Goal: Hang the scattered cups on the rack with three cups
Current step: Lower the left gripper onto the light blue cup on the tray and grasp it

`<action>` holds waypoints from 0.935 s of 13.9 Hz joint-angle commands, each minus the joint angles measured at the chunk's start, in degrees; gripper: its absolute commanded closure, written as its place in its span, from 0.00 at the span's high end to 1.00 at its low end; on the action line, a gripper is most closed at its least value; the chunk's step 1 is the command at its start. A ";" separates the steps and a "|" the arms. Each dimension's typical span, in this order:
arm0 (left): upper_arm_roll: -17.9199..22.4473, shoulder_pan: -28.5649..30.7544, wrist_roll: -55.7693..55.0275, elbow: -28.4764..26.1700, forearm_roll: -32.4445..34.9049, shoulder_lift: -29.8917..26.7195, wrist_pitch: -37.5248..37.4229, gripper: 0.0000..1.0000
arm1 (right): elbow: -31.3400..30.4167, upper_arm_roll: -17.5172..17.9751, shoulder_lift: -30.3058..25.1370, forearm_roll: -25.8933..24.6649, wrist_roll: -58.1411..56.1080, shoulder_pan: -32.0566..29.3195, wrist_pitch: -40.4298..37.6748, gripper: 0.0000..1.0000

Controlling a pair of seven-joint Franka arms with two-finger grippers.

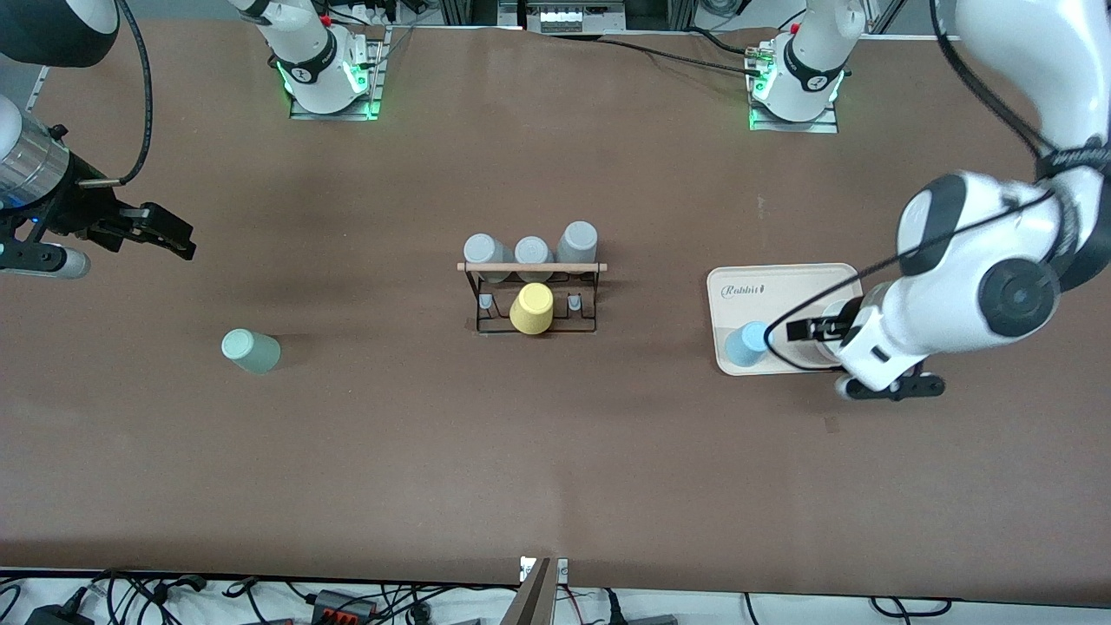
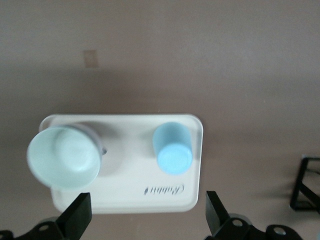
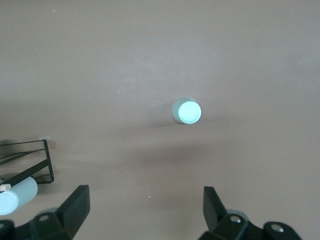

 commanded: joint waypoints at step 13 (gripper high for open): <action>-0.25 -1.96 0.26 -21.00 -0.15 -0.09 24.12 1.00 | 0.20 0.38 -0.16 -0.65 -0.23 -0.04 -0.34 1.00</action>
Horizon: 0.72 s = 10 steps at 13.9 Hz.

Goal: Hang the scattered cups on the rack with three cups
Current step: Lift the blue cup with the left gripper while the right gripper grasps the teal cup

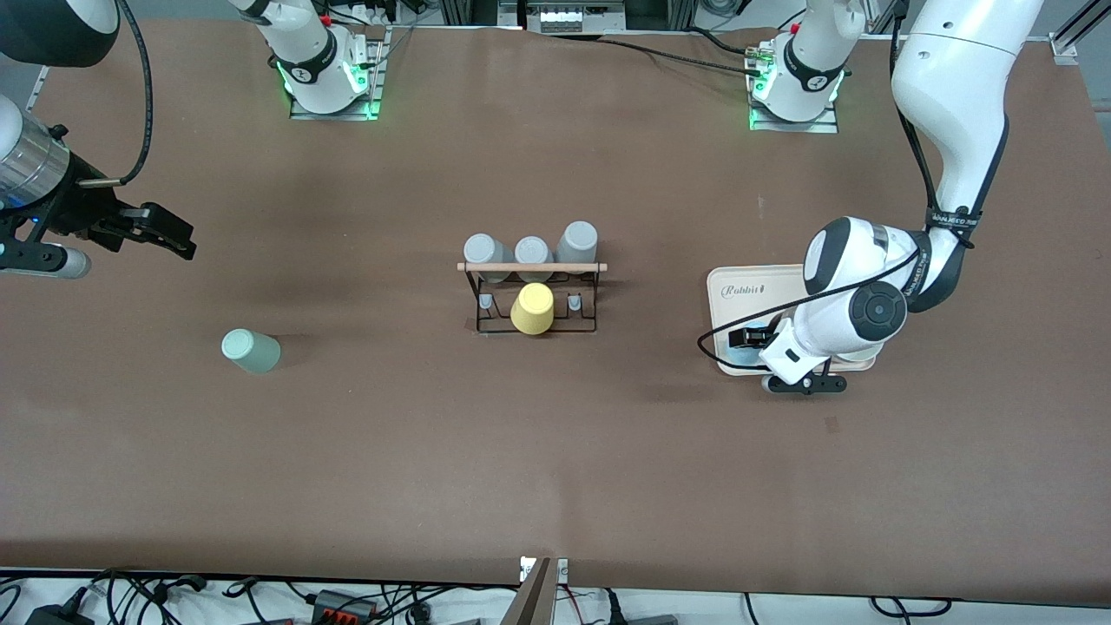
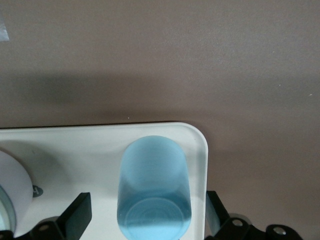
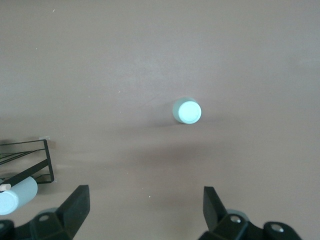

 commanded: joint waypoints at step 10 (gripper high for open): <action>0.15 -0.87 1.23 -3.83 -0.07 -2.13 3.28 0.36 | -6.47 0.11 7.03 -1.61 -6.09 -3.11 8.53 1.00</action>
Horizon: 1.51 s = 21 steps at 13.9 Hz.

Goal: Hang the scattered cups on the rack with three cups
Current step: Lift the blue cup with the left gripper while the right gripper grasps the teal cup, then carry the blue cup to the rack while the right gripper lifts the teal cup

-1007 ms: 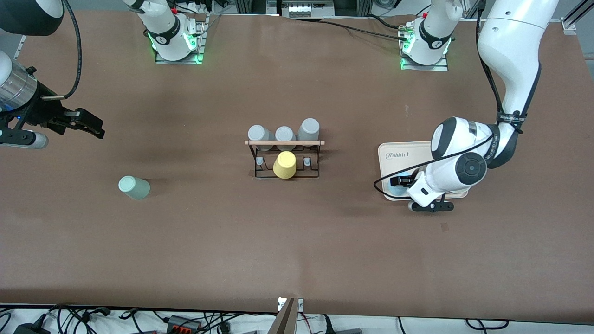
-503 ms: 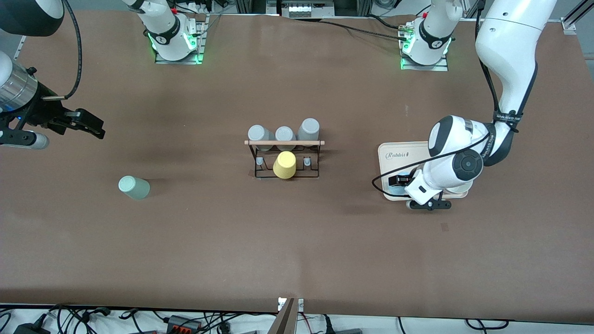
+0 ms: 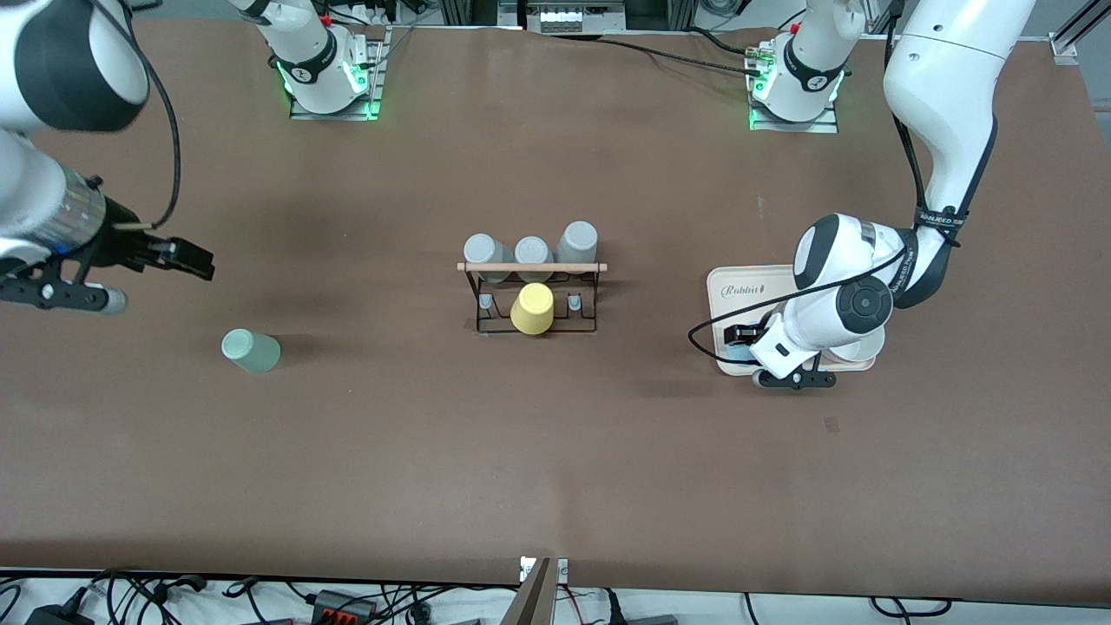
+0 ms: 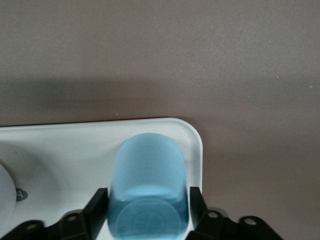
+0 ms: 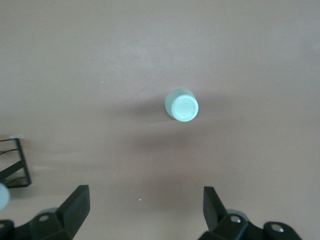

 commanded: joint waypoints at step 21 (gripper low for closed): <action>-2.00 -18.30 -35.84 31.51 -9.23 4.30 -16.02 0.01 | -14.95 0.36 17.82 -0.55 -17.26 -7.88 34.76 0.85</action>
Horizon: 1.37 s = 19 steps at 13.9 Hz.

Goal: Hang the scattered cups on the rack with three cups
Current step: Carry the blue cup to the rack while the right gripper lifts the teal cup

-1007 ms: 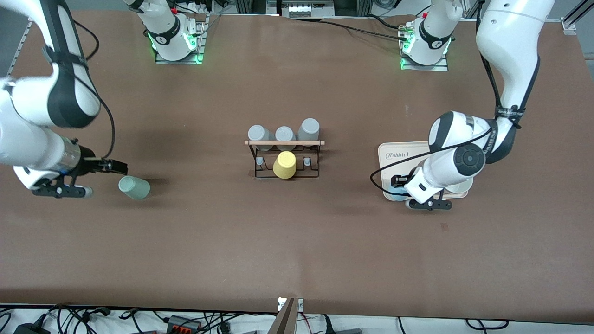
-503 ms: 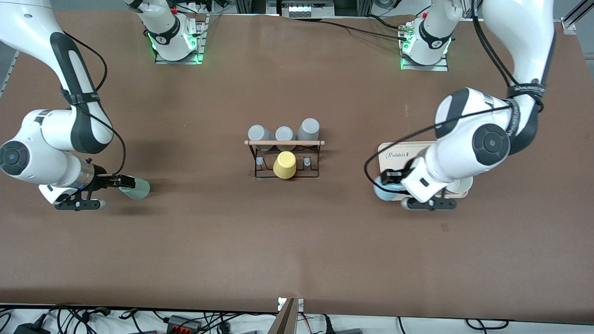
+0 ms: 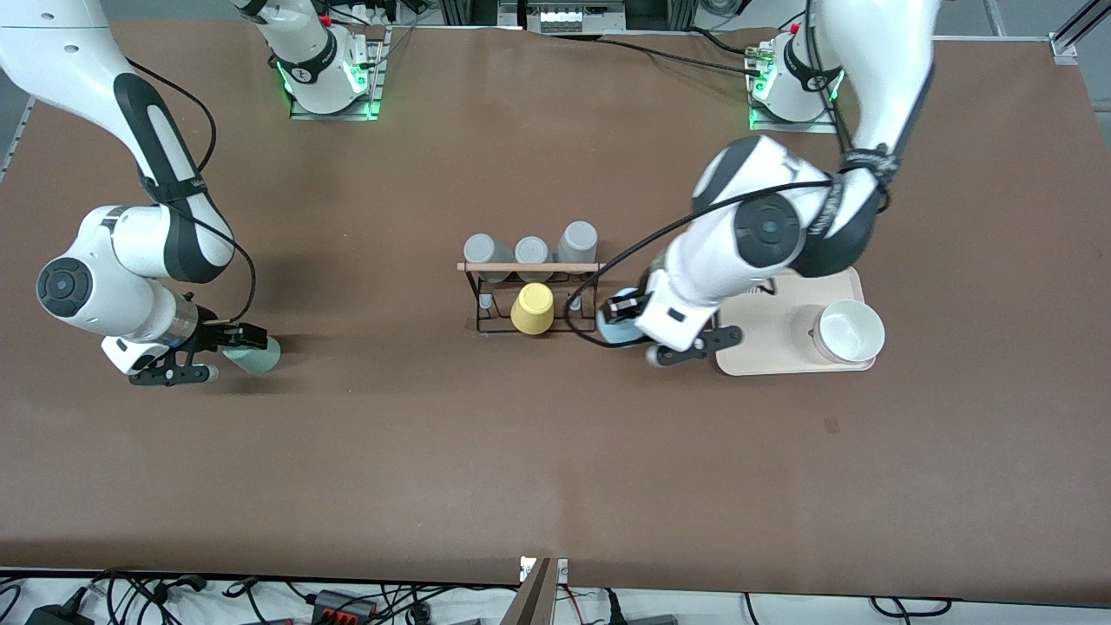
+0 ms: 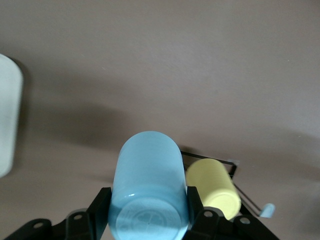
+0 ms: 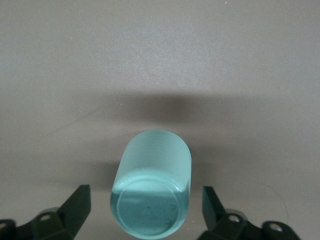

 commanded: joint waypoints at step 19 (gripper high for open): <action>0.49 -7.30 -3.03 2.12 7.52 5.57 1.10 0.01 | 23.31 1.13 -1.10 2.71 13.39 11.80 -31.30 0.30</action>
